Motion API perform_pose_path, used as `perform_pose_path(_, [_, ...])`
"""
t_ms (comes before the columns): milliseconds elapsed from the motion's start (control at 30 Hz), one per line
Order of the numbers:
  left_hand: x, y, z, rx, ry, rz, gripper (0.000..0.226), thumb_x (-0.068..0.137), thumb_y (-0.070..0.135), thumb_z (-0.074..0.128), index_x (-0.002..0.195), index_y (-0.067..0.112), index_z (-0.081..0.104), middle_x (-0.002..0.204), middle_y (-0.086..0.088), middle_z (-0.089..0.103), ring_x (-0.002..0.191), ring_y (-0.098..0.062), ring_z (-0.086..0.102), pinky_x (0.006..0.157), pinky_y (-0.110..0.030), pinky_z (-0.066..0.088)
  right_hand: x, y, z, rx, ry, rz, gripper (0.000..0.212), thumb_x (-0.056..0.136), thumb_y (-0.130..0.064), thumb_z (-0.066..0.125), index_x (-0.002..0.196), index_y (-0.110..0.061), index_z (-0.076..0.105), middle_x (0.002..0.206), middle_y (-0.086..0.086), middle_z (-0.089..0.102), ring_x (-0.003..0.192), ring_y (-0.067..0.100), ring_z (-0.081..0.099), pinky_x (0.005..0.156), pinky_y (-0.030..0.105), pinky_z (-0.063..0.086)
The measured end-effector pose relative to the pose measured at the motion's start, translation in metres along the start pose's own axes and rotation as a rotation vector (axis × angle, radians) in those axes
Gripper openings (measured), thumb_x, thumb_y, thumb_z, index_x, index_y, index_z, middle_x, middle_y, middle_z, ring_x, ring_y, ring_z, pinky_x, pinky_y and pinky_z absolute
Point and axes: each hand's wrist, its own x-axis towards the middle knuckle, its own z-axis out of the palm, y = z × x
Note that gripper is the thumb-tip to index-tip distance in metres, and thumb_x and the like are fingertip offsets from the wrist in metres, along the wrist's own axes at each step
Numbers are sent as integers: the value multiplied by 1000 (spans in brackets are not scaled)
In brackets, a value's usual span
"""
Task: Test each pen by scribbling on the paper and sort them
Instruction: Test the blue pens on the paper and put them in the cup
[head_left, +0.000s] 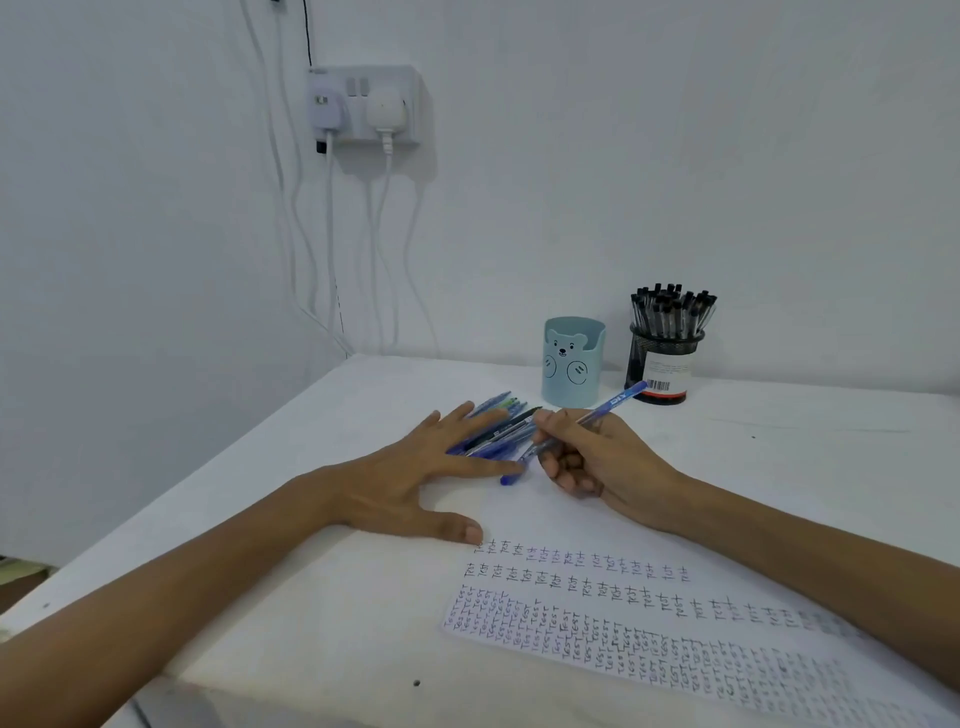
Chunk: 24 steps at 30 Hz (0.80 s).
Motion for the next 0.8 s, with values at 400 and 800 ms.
perform_pose_path(400, [-2, 1, 2, 77, 103, -18, 63, 94, 67, 58, 151, 45, 39, 170, 24, 8, 157, -1, -7, 129, -54, 4, -1, -1, 1, 48, 74, -9, 45, 99, -52, 51, 73, -17, 59, 56, 9, 55, 42, 17, 41, 40, 23, 21])
perform_pose_path(800, [0, 3, 1, 167, 23, -11, 66, 101, 65, 42, 161, 41, 27, 170, 25, 3, 156, 3, -8, 128, -54, -2, 1, 4, 1, -134, 17, -49, 33, 103, -34, 56, 89, -5, 66, 69, 11, 64, 49, 16, 51, 41, 22, 31])
